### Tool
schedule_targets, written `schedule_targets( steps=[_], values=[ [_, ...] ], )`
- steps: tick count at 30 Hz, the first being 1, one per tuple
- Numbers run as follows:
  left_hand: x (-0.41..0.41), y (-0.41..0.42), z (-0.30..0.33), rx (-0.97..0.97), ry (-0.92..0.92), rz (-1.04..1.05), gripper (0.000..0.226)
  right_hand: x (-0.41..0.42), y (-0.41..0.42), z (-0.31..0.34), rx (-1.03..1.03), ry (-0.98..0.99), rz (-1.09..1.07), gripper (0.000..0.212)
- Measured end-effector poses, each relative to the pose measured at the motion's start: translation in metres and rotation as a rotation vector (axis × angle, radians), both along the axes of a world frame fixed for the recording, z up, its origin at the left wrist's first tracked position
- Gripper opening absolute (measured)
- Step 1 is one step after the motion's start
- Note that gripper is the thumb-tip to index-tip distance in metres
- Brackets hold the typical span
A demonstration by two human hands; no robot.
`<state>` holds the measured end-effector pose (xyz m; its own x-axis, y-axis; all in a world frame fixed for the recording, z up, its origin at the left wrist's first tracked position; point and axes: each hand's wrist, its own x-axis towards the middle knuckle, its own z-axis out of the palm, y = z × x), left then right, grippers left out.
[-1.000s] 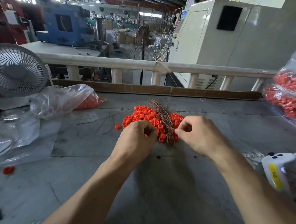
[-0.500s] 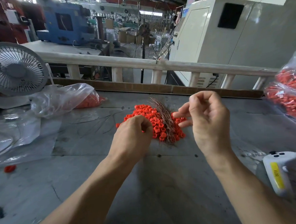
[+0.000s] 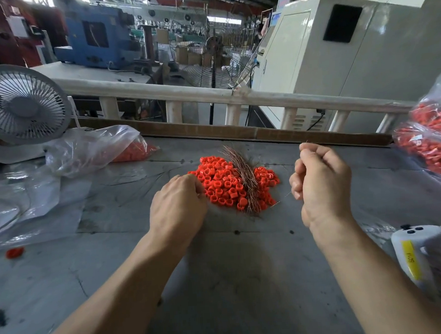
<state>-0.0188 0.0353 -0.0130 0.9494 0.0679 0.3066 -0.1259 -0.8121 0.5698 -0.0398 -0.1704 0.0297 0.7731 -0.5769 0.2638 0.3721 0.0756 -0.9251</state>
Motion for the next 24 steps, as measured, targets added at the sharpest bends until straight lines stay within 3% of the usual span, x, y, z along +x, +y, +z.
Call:
schedule_targets(
  steps=[8, 14, 19, 24],
  values=[
    [0.0030, 0.0002, -0.0037, 0.144, 0.021, -0.030, 0.034, 0.0022, -0.0043, -0.0022, 0.112, 0.127, 0.082, 0.019],
    [0.0024, -0.0006, -0.0037, 0.131, -0.031, -0.019, 0.012, 0.0004, -0.0024, 0.0004, 0.069, 0.067, 0.064, 0.018],
    [0.0040, -0.0010, -0.0057, 0.116, -0.010, -0.027, 0.019, -0.0031, -0.0022, 0.0044, 0.064, 0.042, 0.068, 0.019],
    [0.0028, -0.0010, -0.0065, 0.081, -0.029, -0.028, 0.008, -0.0033, -0.0025, 0.0034, 0.011, 0.030, 0.026, 0.016]
  ],
)
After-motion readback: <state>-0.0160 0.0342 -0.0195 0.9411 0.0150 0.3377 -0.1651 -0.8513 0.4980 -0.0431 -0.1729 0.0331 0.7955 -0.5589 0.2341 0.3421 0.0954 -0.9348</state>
